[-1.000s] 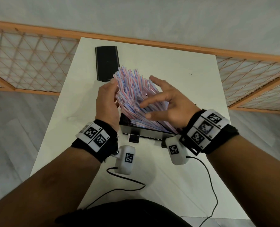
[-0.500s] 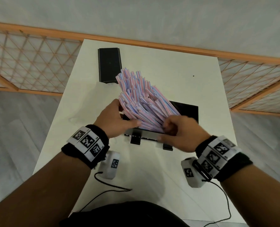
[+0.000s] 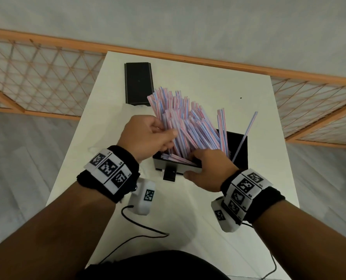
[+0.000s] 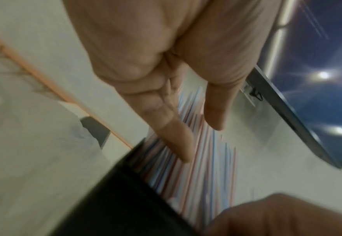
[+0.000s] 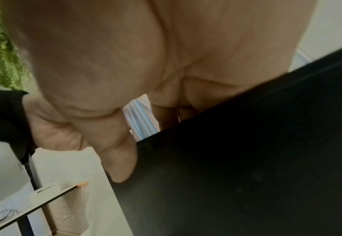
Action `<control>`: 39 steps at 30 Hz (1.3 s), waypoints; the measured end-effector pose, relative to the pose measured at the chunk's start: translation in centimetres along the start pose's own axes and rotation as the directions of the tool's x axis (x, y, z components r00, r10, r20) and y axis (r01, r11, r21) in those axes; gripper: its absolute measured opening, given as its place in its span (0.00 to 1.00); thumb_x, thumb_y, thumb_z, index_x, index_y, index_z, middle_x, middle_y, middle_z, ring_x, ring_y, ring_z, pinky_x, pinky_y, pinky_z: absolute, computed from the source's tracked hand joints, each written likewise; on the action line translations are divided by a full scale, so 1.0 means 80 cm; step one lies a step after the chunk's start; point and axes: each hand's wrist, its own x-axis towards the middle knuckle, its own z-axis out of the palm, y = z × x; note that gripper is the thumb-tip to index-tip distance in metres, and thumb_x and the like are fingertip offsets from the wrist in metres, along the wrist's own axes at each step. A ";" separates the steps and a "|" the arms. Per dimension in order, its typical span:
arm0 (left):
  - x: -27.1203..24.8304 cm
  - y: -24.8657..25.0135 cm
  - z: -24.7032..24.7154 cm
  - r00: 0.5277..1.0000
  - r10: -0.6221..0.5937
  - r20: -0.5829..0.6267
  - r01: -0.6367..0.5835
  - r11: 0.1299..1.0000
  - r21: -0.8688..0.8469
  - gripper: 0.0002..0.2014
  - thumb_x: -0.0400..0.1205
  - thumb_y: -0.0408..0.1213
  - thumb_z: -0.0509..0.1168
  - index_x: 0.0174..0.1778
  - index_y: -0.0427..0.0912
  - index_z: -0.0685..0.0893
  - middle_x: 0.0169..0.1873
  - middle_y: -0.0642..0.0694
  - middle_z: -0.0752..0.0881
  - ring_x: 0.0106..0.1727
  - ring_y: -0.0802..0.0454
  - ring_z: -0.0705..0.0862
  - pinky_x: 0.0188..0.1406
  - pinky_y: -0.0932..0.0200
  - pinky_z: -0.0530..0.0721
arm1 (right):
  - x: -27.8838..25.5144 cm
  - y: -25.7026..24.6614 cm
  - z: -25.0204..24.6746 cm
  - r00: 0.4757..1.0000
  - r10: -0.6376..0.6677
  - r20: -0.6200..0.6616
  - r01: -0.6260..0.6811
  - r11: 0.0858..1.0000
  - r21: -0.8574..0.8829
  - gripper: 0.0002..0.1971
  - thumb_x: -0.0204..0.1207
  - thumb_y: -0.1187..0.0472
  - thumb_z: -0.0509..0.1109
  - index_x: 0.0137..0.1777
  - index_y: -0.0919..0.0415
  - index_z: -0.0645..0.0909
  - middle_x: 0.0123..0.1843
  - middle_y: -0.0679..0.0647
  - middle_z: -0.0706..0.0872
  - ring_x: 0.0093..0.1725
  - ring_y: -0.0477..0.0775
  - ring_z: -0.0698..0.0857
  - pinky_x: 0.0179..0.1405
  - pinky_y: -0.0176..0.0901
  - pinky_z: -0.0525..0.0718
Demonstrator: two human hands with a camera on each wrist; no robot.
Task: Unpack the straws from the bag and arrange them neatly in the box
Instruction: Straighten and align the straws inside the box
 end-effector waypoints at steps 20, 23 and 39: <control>0.011 0.008 0.018 1.000 -0.024 -0.014 0.026 0.971 0.238 0.23 0.67 0.62 0.80 0.52 0.54 0.90 0.40 0.53 0.93 0.36 0.52 0.93 0.43 0.48 0.94 | 0.020 -0.011 -0.012 0.989 0.107 0.105 -0.115 0.991 0.073 0.20 0.68 0.47 0.80 0.55 0.55 0.81 0.49 0.49 0.86 0.48 0.52 0.85 0.49 0.48 0.87; 0.008 0.007 0.019 0.999 0.031 -0.020 -0.024 0.961 0.274 0.17 0.74 0.59 0.76 0.52 0.54 0.90 0.43 0.55 0.93 0.42 0.50 0.92 0.51 0.49 0.92 | 0.023 -0.015 -0.010 0.992 0.077 0.099 -0.083 0.995 0.057 0.18 0.68 0.48 0.80 0.50 0.55 0.79 0.43 0.49 0.83 0.43 0.53 0.84 0.36 0.42 0.81; 0.007 -0.005 0.018 0.990 -0.004 -0.139 0.021 0.992 0.122 0.20 0.71 0.65 0.77 0.39 0.50 0.89 0.29 0.53 0.90 0.31 0.49 0.91 0.36 0.55 0.89 | 0.000 0.005 -0.012 0.990 -0.066 -0.128 0.083 0.988 0.131 0.22 0.70 0.45 0.79 0.57 0.57 0.81 0.44 0.51 0.86 0.44 0.55 0.85 0.47 0.51 0.86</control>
